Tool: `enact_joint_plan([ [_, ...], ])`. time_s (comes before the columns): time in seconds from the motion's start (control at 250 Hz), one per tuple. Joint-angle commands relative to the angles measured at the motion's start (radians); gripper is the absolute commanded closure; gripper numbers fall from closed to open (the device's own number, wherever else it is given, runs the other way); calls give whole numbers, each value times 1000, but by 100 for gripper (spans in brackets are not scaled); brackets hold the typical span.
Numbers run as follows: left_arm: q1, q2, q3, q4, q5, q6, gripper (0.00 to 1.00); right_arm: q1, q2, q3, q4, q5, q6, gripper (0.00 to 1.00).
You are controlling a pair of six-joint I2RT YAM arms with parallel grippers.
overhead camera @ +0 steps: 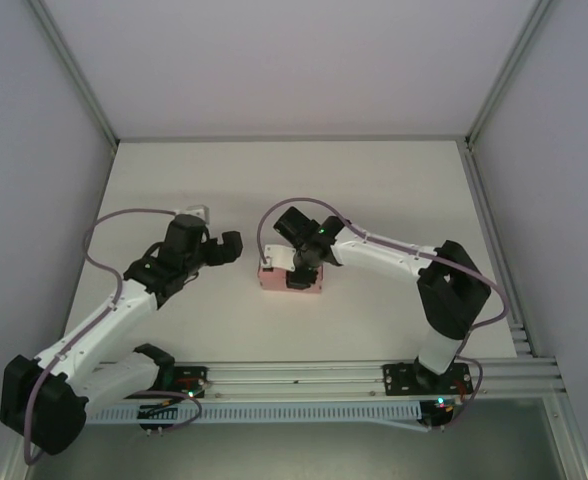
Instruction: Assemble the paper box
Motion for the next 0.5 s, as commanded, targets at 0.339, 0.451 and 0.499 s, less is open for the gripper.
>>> enact_joint_plan([
  [0.339, 8, -13, -17, -3, -31, 13, 0, 21, -88, -449, 1062, 589, -366, 72],
  [0.451, 7, -7, -15, -4, -32, 17, 0, 24, -49, -477, 1131, 597, -423, 66],
  [0.499, 9, -6, -16, -3, -36, 17, 0, 24, -49, -475, 1080, 586, -416, 63],
])
